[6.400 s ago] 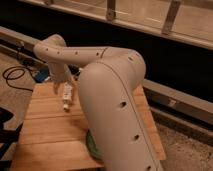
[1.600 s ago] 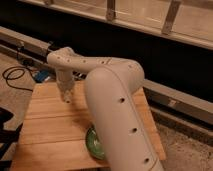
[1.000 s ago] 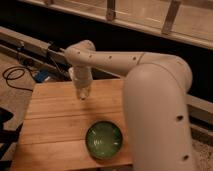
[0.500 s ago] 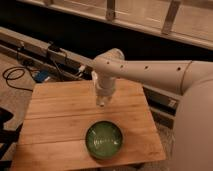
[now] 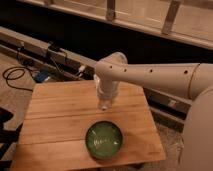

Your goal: Place the bottle in the ceramic bowl

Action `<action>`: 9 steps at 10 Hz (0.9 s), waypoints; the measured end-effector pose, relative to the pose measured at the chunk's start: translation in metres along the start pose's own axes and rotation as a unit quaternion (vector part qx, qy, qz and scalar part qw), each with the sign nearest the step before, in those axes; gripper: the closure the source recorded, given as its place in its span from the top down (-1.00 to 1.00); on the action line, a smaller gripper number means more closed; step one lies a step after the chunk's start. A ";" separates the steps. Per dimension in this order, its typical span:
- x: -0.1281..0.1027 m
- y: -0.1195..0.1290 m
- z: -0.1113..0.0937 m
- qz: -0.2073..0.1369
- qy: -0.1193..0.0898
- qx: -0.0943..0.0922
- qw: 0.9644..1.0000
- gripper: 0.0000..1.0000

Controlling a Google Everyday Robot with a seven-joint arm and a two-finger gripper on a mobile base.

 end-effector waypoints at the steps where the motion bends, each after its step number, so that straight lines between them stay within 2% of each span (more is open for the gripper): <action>1: 0.000 0.000 0.000 0.000 0.000 0.000 1.000 -1.00; 3: 0.000 0.000 0.001 0.001 0.001 -0.001 1.000 -1.00; 5: 0.011 -0.005 0.008 0.011 0.007 -0.004 1.000 -1.00; 7: 0.039 -0.021 0.018 0.027 0.014 -0.010 0.999 -1.00; 9: 0.083 -0.046 0.034 0.051 0.027 -0.018 0.998 -1.00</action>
